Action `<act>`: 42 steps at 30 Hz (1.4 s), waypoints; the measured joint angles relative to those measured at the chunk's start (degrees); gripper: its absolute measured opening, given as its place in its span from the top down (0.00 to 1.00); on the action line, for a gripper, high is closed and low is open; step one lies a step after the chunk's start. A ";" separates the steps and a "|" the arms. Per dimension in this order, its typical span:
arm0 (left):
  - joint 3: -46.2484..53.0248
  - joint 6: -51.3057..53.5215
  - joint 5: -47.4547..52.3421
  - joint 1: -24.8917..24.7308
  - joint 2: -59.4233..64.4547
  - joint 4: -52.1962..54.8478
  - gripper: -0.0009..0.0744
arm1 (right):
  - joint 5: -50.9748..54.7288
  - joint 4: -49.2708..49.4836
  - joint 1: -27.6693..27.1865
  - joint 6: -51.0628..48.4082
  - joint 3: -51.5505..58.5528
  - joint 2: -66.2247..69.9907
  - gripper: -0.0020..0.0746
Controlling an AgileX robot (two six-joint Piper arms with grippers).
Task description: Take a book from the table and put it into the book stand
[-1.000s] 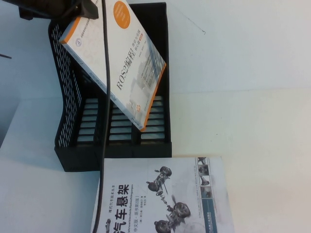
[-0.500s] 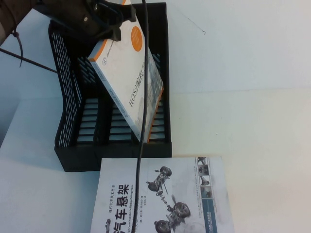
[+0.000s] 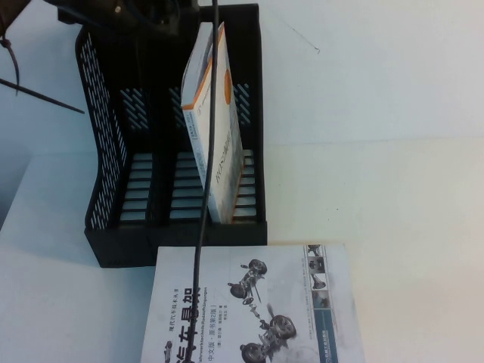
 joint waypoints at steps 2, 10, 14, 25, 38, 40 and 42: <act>0.00 0.00 1.31 0.00 -2.02 3.68 0.70 | 0.11 -1.73 0.00 -0.10 0.00 0.00 0.97; 2.33 1.14 2.72 0.00 -15.04 13.50 0.98 | 0.82 -4.84 0.00 0.14 -0.24 -3.31 0.97; 14.44 1.40 -6.37 0.11 -27.20 13.54 0.99 | -2.50 -5.21 0.00 0.26 0.65 -8.74 0.97; 69.81 1.78 -44.60 0.11 -59.51 13.22 0.99 | -11.32 -5.34 0.00 0.87 9.19 -14.32 0.97; 81.59 4.55 -51.57 0.11 -66.04 11.19 0.99 | -10.07 -5.34 0.00 1.61 11.36 -14.32 0.97; 81.59 5.32 -51.57 0.11 -66.04 11.15 0.99 | -10.07 -5.34 0.00 1.61 11.36 -14.32 0.97; 81.59 5.58 -51.57 0.11 -66.04 11.06 0.99 | -10.07 -5.34 0.00 1.61 11.36 -14.32 0.97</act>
